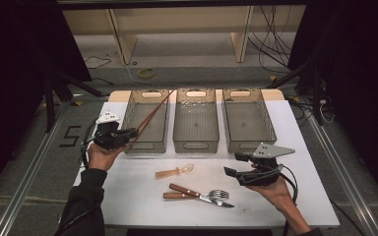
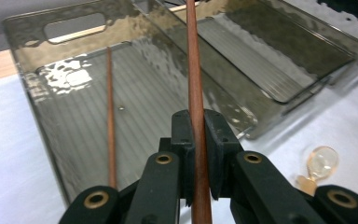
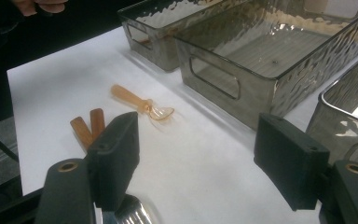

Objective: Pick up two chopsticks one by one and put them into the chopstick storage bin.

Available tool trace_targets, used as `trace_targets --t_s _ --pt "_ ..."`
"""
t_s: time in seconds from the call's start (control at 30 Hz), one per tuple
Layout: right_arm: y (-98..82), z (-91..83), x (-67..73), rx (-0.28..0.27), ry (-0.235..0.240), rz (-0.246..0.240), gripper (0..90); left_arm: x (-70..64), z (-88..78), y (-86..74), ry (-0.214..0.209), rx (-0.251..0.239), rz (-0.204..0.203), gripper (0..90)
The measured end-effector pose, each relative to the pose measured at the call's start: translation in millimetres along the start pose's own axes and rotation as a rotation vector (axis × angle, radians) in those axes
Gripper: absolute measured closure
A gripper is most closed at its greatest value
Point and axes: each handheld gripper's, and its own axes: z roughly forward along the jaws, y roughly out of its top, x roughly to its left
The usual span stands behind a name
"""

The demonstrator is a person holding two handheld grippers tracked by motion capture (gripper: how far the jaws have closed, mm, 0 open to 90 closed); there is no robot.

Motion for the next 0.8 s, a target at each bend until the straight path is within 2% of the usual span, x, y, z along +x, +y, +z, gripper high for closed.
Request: trace_targets --t_s 0.3,0.47,0.8 --pt "-2.5 -3.7 2.4 -0.013 0.001 0.012 30.9 18.8 10.0 -0.8 0.047 0.027 -0.046 83.2" --pt "-3.8 -3.7 3.3 -0.012 0.018 0.015 31.0 22.7 14.9 -2.8 0.062 0.042 -0.053 83.2" --pt "-5.3 -4.8 3.1 -0.013 0.014 0.018 31.1 31.3 23.1 -5.8 0.072 0.075 -0.077 83.1"
